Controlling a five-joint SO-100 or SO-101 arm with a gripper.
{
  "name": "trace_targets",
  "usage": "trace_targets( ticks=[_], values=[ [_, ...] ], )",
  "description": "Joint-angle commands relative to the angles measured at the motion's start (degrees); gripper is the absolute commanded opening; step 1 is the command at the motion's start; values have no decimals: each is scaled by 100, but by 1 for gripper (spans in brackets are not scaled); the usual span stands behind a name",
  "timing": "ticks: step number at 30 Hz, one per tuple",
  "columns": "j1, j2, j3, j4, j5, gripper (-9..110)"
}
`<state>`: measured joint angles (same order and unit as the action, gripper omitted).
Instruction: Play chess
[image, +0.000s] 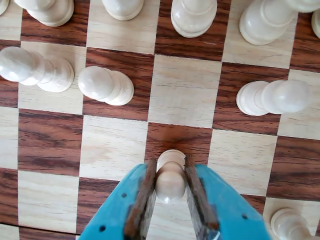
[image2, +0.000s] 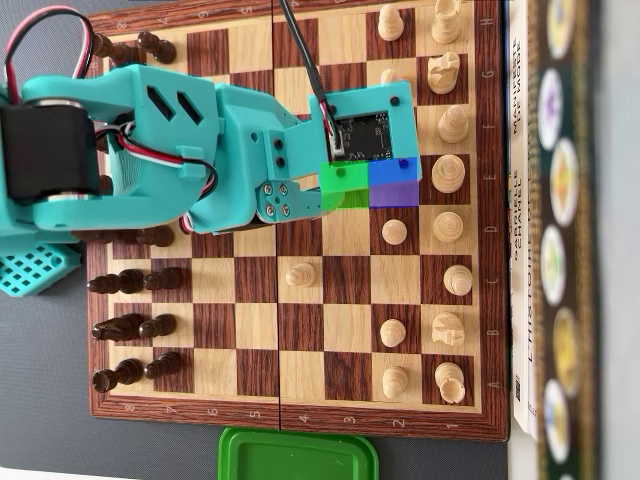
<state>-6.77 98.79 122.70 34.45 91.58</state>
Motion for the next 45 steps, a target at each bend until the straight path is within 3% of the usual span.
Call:
trace_targets(
  ticks=[1, 45],
  values=[
    [35, 70, -272, -70, -9, 6],
    [-26, 167, -510, -62, 123, 15]
  ],
)
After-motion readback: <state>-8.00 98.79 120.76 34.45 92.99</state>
